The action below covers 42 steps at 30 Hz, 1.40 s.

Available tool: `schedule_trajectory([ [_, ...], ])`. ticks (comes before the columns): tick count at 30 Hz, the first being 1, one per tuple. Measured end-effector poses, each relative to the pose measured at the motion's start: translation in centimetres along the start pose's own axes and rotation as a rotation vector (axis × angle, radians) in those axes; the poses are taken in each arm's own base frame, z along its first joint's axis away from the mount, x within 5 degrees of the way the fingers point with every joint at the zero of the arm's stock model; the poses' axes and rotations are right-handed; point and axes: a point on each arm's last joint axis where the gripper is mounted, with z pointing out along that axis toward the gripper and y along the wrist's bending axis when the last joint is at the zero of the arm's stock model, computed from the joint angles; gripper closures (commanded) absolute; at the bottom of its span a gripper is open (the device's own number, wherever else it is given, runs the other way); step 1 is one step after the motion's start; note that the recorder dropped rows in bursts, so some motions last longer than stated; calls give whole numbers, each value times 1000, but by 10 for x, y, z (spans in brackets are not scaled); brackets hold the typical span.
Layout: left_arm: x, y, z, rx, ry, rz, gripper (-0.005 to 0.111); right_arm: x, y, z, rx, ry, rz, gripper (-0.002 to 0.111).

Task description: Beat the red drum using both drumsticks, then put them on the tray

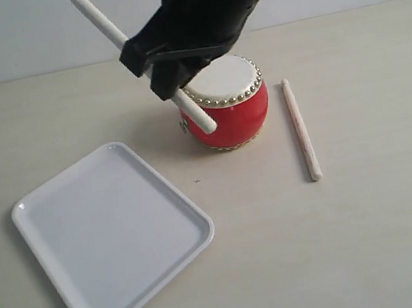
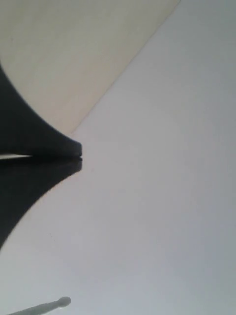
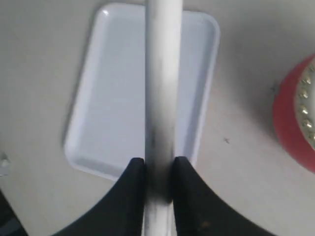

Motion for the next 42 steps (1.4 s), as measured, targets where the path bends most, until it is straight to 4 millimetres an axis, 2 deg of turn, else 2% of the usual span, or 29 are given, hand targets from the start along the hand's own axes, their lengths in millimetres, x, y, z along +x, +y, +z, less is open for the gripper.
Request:
schedule_trajectory([
  [3,-1,-1,0,7,-10,-138,107,-5,12,-7,-108,-69,-16,108],
  [5,-3,-2,0,21,-36,-217,107,-3,14,-4,-139,-76,-16,108],
  [11,-11,-8,-1,45,-58,-247,107,9,12,10,-163,-47,-8,108],
  [15,-19,-22,-1,-13,86,-8,107,11,11,12,-163,-46,-8,108],
  [19,-29,-36,9,-81,265,231,107,11,11,12,-161,-53,-14,108],
  [22,-32,-44,23,-119,415,266,107,9,11,12,-162,-69,-11,108],
  [24,-26,-47,33,-109,538,258,107,7,12,12,-171,-89,-3,108],
  [29,3,-56,57,58,877,197,107,4,14,11,-191,-127,4,108],
  [31,14,-62,66,176,975,143,107,3,14,12,-195,-147,17,108],
  [37,26,-77,85,507,1007,50,107,7,20,20,-327,-216,110,108],
  [42,33,-76,97,595,1004,5,107,25,22,36,-415,-214,168,108],
])
